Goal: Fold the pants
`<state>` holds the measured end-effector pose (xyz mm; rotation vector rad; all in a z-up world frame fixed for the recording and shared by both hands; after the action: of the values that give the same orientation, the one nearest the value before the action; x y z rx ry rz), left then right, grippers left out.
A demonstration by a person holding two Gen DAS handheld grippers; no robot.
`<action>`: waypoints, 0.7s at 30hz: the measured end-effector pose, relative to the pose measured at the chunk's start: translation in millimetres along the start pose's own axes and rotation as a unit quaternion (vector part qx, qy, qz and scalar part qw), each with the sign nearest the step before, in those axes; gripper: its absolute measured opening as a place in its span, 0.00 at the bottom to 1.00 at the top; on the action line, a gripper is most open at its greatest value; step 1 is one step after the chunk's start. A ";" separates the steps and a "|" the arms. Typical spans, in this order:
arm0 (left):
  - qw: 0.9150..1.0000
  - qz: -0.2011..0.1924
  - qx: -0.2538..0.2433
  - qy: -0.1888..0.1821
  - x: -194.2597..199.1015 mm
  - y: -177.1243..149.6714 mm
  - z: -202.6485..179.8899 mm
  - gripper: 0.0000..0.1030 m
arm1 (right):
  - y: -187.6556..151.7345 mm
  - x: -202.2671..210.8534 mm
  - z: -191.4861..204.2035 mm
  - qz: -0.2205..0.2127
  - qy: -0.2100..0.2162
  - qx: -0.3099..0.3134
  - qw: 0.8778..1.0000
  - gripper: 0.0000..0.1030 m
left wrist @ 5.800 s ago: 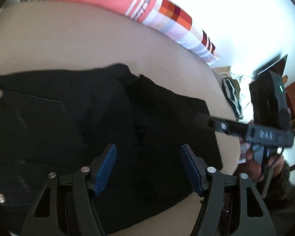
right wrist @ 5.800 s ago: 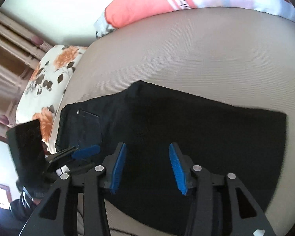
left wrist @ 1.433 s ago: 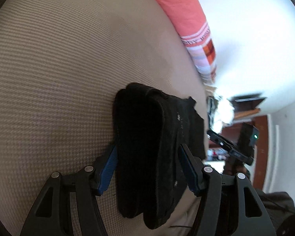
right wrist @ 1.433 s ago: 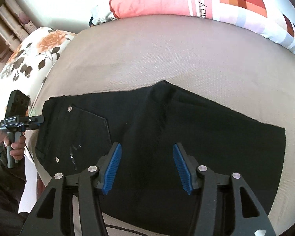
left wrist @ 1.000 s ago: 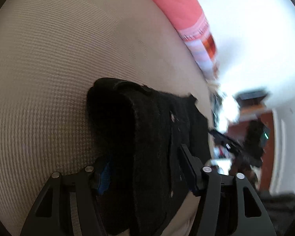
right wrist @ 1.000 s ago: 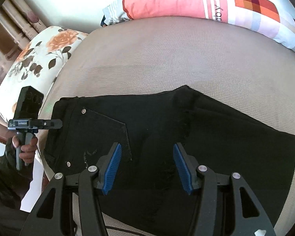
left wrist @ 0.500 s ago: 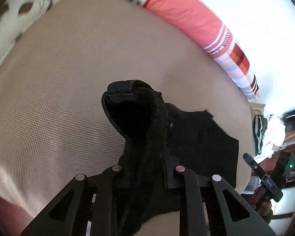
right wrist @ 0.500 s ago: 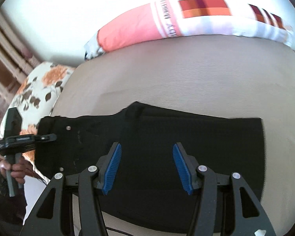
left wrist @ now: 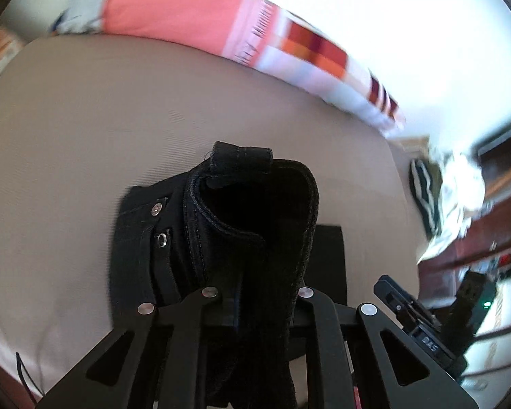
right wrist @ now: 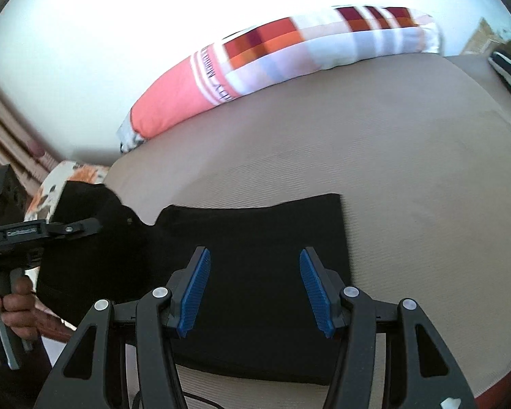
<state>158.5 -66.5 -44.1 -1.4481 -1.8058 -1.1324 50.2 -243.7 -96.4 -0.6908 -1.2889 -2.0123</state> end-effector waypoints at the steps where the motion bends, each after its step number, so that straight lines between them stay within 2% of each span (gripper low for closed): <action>1: 1.000 0.007 -0.008 0.003 -12.7 -4.7 -10.4 0.13 | -3.5 1.8 -7.7 0.000 0.000 -0.011 1.000 0.52; 5: 0.998 0.009 -0.047 0.043 -53.9 -19.3 -33.7 0.13 | -12.9 0.4 -25.8 0.000 0.004 -0.041 0.999 0.53; 10: 0.996 0.019 -0.059 0.065 -88.3 -30.3 -27.2 0.15 | -21.3 -9.1 -35.6 0.012 0.008 -0.059 0.998 0.53; 13: 0.994 0.015 -0.080 0.070 -97.5 -32.6 -31.0 0.20 | -23.1 -15.0 -34.4 0.021 0.011 -0.057 0.998 0.53; 16: 0.993 0.015 -0.096 0.066 -98.3 -34.8 -35.3 0.31 | -23.5 -17.8 -31.9 0.027 0.016 -0.053 0.998 0.53; 17: 0.993 0.016 -0.100 0.060 -95.2 -36.0 -34.6 0.38 | -23.3 -19.5 -31.4 0.030 0.019 -0.052 0.998 0.53; 18: 0.993 0.018 -0.103 0.048 -91.5 -36.7 -35.3 0.51 | -23.7 -21.0 -31.5 0.034 0.020 -0.051 0.998 0.53; 21: 0.995 0.018 -0.101 0.003 -75.2 -41.7 -38.9 0.66 | -24.5 -27.7 -31.7 0.047 0.026 -0.049 0.997 0.53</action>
<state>135.0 -139.8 -98.7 -1.5820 -1.6930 -1.3316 47.1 -258.8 -142.7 -0.7266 -1.1144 -2.0139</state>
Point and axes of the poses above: each gripper's, at about its wrist camera, not at the fingertips, and x roughly against the way its jaws point, z to its left, y to its top, the point moved 7 cm from there along -x, roughly the way its jaws point, and after that the axes turned 7 degrees about x, right-handed, at the moved point
